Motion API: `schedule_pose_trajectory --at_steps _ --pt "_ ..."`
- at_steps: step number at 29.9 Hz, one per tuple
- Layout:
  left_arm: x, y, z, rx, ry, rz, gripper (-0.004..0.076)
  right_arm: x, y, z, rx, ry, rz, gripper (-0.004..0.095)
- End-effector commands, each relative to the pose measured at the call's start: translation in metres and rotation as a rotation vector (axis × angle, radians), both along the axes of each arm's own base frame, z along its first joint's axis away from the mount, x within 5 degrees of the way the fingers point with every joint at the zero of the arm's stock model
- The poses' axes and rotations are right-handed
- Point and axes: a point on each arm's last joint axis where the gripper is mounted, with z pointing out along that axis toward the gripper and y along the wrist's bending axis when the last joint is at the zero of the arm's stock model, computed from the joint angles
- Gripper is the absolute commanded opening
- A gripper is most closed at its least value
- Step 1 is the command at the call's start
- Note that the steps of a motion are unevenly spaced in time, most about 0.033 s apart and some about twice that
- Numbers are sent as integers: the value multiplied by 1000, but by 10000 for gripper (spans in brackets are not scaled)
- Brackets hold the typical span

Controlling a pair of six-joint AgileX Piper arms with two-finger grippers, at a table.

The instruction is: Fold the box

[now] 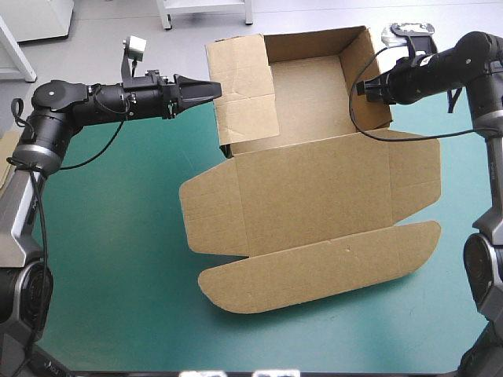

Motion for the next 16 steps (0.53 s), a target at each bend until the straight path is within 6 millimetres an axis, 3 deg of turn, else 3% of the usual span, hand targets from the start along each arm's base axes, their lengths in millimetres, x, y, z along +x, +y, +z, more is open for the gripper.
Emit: schedule_pose_trajectory --at_steps 1,16 --pt "-18 -3 29 -31 -41 3 487 -17 11 31 59 -108 9 -12" --pt "-14 -36 6 228 34 144 480 -19 34 29 0 -108 -15 -11"
